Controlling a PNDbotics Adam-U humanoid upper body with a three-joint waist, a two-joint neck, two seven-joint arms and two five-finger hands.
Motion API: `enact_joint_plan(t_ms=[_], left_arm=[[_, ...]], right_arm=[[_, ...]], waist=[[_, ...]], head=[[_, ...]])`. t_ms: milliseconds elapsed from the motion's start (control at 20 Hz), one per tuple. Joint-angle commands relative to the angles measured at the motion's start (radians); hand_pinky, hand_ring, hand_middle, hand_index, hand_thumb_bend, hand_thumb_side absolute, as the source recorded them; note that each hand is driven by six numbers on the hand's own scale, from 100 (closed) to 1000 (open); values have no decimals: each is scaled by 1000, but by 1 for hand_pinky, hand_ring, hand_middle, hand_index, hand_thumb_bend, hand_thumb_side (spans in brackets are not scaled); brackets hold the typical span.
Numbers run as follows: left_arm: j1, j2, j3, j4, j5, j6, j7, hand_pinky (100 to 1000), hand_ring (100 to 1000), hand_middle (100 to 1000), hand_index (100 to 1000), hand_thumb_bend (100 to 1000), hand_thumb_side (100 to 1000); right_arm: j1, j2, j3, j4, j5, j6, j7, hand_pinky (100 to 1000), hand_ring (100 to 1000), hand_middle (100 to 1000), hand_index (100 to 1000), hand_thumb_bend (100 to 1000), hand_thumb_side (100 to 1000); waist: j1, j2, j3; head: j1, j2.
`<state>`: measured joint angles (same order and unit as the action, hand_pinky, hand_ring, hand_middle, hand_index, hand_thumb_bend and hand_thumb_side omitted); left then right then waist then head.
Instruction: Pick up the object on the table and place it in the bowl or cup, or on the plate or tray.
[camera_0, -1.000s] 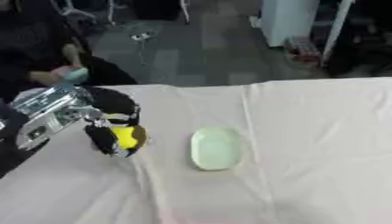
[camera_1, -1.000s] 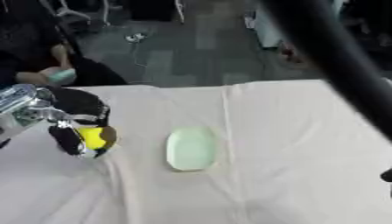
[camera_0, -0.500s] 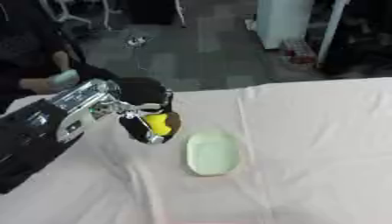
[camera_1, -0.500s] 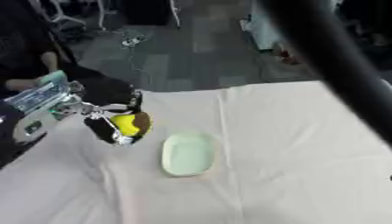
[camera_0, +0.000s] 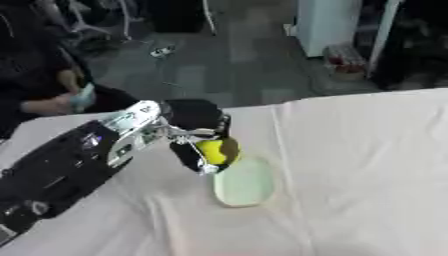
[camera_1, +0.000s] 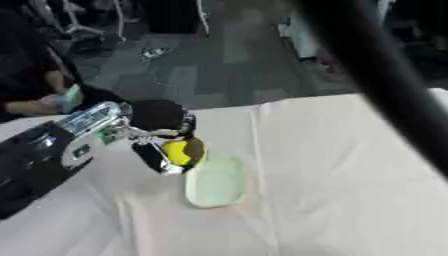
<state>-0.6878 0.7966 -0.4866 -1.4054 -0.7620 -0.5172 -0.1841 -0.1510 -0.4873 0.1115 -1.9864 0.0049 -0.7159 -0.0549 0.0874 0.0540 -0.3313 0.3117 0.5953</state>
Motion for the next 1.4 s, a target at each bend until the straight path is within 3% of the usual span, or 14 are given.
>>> enact_joint_plan(t_ms=[50, 100, 150, 200, 250, 300, 400, 450, 600, 850, 1150, 1400], left_arm=[[-22, 3, -1, 16, 12, -10, -1, 100, 100, 224, 380, 100, 653], [-18, 0, -8, 29, 10, -7, -18, 100, 188, 382, 503, 100, 790], [-14, -4, -15, 45, 9, -1, -44, 284, 387, 518, 617, 100, 911], [-9, -8, -23, 65, 9, 7, -86, 408, 505, 608, 677, 145, 957], [-10, -13, -24, 75, 14, 12, -119, 615, 663, 732, 749, 359, 943], [-3, -16, -32, 91, 15, 18, -163, 724, 746, 785, 791, 475, 947], [5, -23, -37, 110, 17, 25, -235, 817, 819, 838, 829, 646, 954], [7, -25, -36, 114, 20, 27, -262, 830, 835, 853, 840, 700, 951], [18, -18, -24, 106, 33, 34, -302, 844, 845, 862, 847, 750, 952], [61, 30, 17, 37, 62, 81, -286, 841, 838, 865, 846, 701, 965], [247, 117, 121, -220, 219, 218, -156, 779, 778, 858, 839, 630, 981], [411, 141, 207, -475, 289, 313, -69, 758, 755, 862, 848, 597, 979]], right_arm=[[-20, -30, -20, -14, -33, 3, 20, 221, 494, 570, 354, 225, 997], [-22, -32, -23, -14, -41, 4, 24, 221, 493, 571, 354, 224, 998], [-23, -33, -26, -14, -48, 6, 29, 221, 493, 571, 353, 223, 998], [-23, -34, -29, -14, -54, 7, 34, 221, 493, 571, 351, 222, 999], [-23, -35, -31, -14, -60, 8, 38, 220, 493, 571, 350, 222, 999], [-22, -35, -33, -14, -63, 8, 43, 220, 493, 571, 348, 221, 1000], [-20, -35, -36, -14, -68, 8, 50, 219, 493, 571, 344, 220, 1000], [-19, -34, -38, -14, -70, 9, 53, 219, 493, 571, 343, 220, 1000], [-13, -33, -41, -14, -70, 8, 60, 219, 493, 571, 339, 218, 1000], [5, -31, -51, -14, -60, 11, 55, 219, 493, 571, 350, 221, 1000], [68, -10, -99, -14, -9, 28, -14, 219, 492, 573, 370, 223, 998], [139, 40, -122, -14, 95, 48, -97, 212, 490, 575, 371, 216, 1000]], waist=[[-3, -6, -4], [-2, -6, -6], [-2, -6, -7], [-2, -6, -8], [-2, -6, -8], [-3, -6, -8], [-4, -6, -6], [-5, -6, -5], [-7, -7, 0], [-9, -12, 19], [-24, -23, 72], [-54, -25, 137]], head=[[24, -11], [26, -9], [27, -8], [26, -7], [26, -6], [24, -7], [20, -7], [18, -7], [10, -6], [1, -6], [-17, -20], [-78, -36]])
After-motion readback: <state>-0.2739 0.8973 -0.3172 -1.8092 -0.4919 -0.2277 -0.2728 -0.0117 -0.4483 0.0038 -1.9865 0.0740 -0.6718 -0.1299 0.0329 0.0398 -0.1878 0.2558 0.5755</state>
